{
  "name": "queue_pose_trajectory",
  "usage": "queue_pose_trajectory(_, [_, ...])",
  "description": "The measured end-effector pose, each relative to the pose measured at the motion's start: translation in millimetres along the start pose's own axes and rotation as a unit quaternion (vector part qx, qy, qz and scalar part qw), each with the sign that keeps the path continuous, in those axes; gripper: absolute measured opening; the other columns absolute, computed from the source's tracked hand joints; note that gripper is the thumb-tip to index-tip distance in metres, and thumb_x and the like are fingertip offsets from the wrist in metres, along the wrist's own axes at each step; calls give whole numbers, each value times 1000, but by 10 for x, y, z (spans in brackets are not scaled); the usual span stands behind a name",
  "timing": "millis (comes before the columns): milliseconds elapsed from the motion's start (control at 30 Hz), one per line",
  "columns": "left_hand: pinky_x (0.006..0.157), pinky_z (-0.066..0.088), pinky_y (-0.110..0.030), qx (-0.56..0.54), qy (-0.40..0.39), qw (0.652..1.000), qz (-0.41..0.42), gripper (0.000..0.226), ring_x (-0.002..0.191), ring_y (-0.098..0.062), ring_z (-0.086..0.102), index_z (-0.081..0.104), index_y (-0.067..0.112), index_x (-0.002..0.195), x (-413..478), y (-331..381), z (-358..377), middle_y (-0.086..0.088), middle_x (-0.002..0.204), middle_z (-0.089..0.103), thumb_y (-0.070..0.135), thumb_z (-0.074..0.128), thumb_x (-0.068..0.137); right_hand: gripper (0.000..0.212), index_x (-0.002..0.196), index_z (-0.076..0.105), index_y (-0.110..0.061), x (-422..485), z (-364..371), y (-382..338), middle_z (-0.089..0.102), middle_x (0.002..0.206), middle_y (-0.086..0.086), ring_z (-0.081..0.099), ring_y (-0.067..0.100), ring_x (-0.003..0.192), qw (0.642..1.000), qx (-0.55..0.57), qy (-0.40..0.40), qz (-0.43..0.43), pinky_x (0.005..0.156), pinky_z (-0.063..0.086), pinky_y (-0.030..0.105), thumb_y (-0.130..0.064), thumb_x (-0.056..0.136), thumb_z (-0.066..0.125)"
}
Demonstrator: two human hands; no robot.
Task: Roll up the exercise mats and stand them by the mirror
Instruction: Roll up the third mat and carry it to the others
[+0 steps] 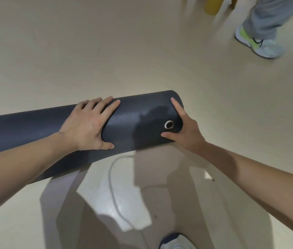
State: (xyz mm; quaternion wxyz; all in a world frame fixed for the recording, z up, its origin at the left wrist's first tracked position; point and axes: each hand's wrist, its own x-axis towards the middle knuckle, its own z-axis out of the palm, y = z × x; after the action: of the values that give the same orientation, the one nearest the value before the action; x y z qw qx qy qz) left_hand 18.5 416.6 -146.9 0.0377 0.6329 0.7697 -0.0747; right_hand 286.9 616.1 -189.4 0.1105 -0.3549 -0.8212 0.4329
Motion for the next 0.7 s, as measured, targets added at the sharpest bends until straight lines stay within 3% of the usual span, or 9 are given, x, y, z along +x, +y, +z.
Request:
queue_pose_trajectory(100, [113,37,-53,-4,7,1000,-11,136,144,-37,41,17,21,163,32,-31,-51,-10,165,33,86,65,53,114,157,28,-50,51,-21,-77,49,126,-43,51,-23,113,999,37,16,13,97,39,4,-13,71,93])
queue_pose_trajectory(167, [114,36,-54,-5,29,999,-11,132,144,-39,39,21,19,163,6,15,-53,-13,164,34,81,64,55,111,156,34,-43,27,-15,-159,48,127,-44,49,-26,112,998,46,41,15,94,37,-1,-10,69,94])
queue_pose_trajectory(267, [121,25,-57,-33,57,997,-30,125,148,-41,32,23,20,163,-66,198,-65,-15,165,31,80,64,61,106,154,41,-38,-85,-23,-355,52,132,-36,50,-18,120,994,52,89,27,101,38,5,-16,66,96])
queue_pose_trajectory(367, [124,15,-60,-92,51,990,-91,125,151,-43,26,26,21,162,-123,460,-173,-15,166,30,90,53,61,98,151,43,-36,-273,-60,-667,55,137,-23,55,0,126,992,45,101,67,109,44,24,-26,68,94])
queue_pose_trajectory(433, [124,11,-62,-135,36,982,-124,123,151,-45,23,30,23,161,-189,627,-296,-15,165,31,92,48,61,90,149,45,-34,-415,-98,-892,55,135,-24,56,0,123,991,41,94,89,109,46,29,-28,72,92])
queue_pose_trajectory(500, [124,6,-62,-177,29,973,-146,116,153,-46,19,31,27,160,-284,749,-450,-14,166,29,92,45,65,85,147,45,-31,-530,-146,-1108,56,133,-26,55,-5,117,991,38,84,97,107,46,27,-29,75,90])
queue_pose_trajectory(633, [127,0,-59,-230,7,952,-201,97,156,-44,4,22,40,162,-500,946,-843,-10,172,15,81,54,80,84,150,41,-28,-673,-270,-1465,52,131,-29,50,-25,107,992,41,58,107,92,40,1,-21,80,86])
queue_pose_trajectory(700, [125,8,-62,-269,13,933,-238,88,155,-48,5,25,43,160,-628,1058,-1044,-11,171,15,70,63,85,88,154,34,-29,-738,-337,-1675,54,140,-18,55,-14,114,991,54,50,113,95,47,9,-14,82,83])
